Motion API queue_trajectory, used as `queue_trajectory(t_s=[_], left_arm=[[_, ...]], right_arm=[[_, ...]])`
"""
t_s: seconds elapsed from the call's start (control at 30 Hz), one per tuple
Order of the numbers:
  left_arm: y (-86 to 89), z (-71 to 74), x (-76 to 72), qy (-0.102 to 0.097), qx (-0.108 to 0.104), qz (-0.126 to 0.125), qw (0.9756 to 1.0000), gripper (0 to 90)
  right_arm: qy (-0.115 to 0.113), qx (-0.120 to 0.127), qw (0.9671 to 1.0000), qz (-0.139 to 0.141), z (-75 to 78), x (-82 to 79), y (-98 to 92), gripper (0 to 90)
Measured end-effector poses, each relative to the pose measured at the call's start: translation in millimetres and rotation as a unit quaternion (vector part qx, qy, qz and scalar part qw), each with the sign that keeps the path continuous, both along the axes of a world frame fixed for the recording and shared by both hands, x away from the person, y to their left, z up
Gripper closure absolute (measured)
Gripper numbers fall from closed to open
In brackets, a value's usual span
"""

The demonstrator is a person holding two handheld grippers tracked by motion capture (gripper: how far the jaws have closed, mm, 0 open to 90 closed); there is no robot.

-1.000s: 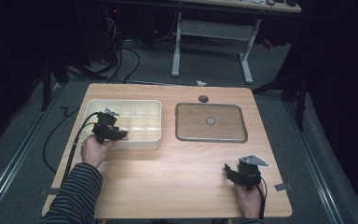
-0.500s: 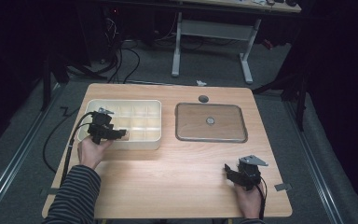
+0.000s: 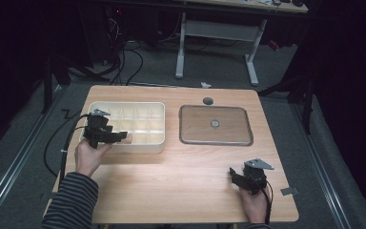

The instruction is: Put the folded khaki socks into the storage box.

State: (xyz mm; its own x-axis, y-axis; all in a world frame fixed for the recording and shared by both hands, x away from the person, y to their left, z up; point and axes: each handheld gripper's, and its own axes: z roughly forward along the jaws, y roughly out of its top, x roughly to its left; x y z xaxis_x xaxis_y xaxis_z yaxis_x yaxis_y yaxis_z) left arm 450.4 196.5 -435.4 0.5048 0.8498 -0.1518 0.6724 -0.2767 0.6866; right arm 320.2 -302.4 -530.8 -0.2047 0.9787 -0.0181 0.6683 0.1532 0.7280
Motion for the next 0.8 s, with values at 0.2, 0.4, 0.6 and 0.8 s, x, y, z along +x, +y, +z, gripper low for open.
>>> queue_trajectory(t_s=[0.2,0.4,0.6,0.8], left_arm=[[2.4,2.9,-9.3,-0.007,0.011,0.003,0.9999,30.7],[11.0,2.7,-17.7,-0.006,-0.007,0.008,0.9999,31.0],[18.2,4.5,-27.7,-0.014,-0.013,0.018,0.9996,27.8],[22.6,7.9,-37.0,-0.021,-0.019,0.022,0.9994,26.2]], right_arm=[[0.0,0.0,1.0,0.0,0.0,0.0,0.0,34.8],[0.0,0.0,1.0,0.0,0.0,0.0,0.0,34.8],[0.0,0.0,1.0,0.0,0.0,0.0,0.0,34.8],[0.0,0.001,1.0,0.0,0.1,0.0,-0.1,34.8]])
